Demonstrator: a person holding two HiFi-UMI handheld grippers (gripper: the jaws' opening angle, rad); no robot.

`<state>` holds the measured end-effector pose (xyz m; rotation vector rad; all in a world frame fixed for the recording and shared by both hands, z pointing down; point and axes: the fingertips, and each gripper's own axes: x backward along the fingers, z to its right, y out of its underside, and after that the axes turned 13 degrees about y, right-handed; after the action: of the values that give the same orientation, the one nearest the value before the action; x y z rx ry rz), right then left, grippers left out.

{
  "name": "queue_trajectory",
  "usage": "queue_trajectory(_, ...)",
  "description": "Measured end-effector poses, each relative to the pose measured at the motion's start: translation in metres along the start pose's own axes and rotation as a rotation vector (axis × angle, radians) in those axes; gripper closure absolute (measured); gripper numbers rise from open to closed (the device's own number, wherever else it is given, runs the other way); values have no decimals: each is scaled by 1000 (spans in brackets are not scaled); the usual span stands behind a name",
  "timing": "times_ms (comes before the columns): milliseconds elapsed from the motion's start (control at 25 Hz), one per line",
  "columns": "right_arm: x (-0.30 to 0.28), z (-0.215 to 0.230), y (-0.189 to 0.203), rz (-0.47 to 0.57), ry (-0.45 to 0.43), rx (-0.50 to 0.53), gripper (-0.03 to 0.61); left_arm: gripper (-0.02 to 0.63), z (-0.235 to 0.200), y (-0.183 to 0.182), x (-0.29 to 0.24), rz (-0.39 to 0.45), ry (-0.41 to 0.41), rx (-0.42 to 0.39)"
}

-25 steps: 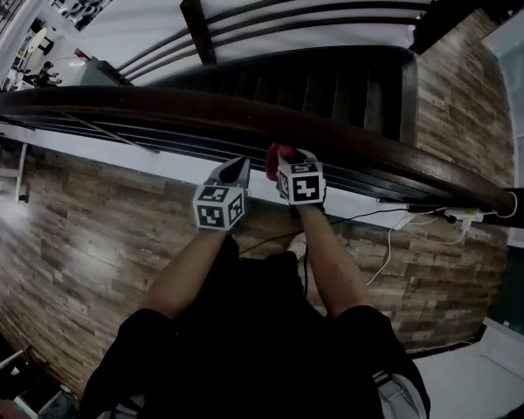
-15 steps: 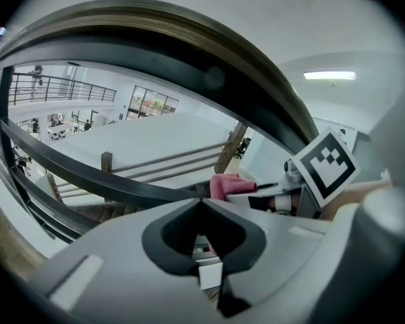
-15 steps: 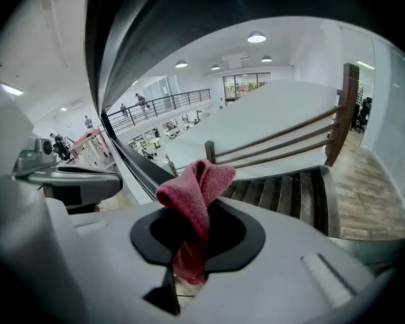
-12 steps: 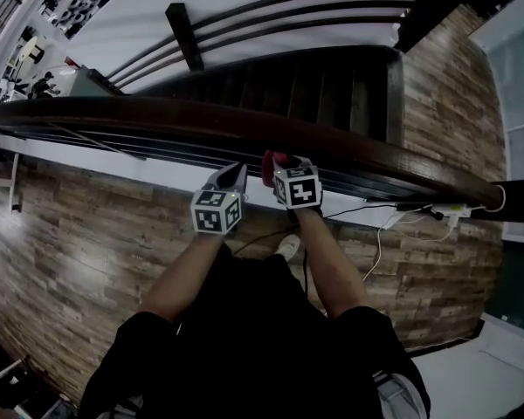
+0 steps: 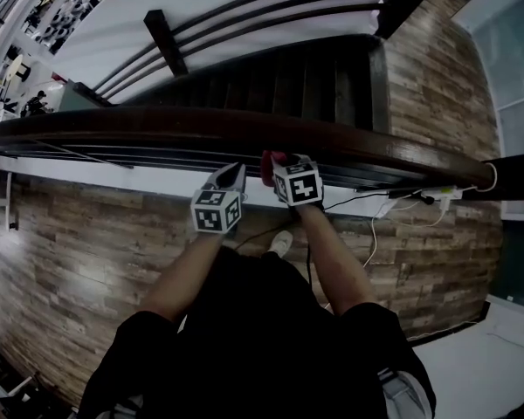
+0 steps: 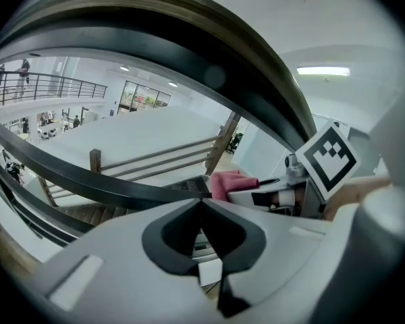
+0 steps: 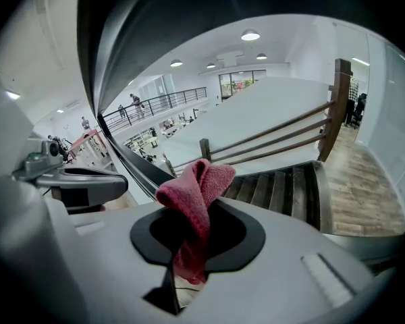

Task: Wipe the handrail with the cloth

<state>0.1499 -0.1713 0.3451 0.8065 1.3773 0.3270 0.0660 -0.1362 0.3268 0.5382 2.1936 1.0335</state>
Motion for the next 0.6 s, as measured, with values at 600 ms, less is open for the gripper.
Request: queue_trajectory(600,16,63,21,-30,55,-57,518,615,42,-10,-24,-2,56,-9)
